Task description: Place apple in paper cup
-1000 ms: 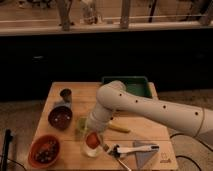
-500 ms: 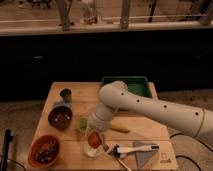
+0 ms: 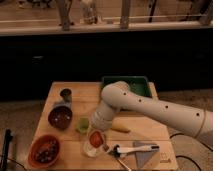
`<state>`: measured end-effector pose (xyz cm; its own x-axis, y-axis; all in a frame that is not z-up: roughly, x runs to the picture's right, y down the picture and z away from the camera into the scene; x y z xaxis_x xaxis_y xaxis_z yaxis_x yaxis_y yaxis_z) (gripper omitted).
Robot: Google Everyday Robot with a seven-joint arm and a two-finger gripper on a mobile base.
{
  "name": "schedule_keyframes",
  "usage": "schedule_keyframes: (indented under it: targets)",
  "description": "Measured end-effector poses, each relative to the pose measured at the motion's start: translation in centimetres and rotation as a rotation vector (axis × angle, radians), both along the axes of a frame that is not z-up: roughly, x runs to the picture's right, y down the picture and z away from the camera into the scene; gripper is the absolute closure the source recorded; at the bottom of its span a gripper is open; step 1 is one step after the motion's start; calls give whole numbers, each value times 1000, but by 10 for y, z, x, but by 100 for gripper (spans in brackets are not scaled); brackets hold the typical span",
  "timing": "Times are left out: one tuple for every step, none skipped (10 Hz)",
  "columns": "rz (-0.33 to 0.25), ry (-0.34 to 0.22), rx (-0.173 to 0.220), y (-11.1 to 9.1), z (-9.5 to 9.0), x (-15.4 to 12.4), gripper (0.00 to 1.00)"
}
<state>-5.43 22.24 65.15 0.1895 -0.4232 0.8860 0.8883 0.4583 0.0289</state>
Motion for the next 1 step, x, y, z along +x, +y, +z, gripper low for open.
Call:
schedule_keyframes:
  targets:
    - [0,-1,-2,1,-1,1,89]
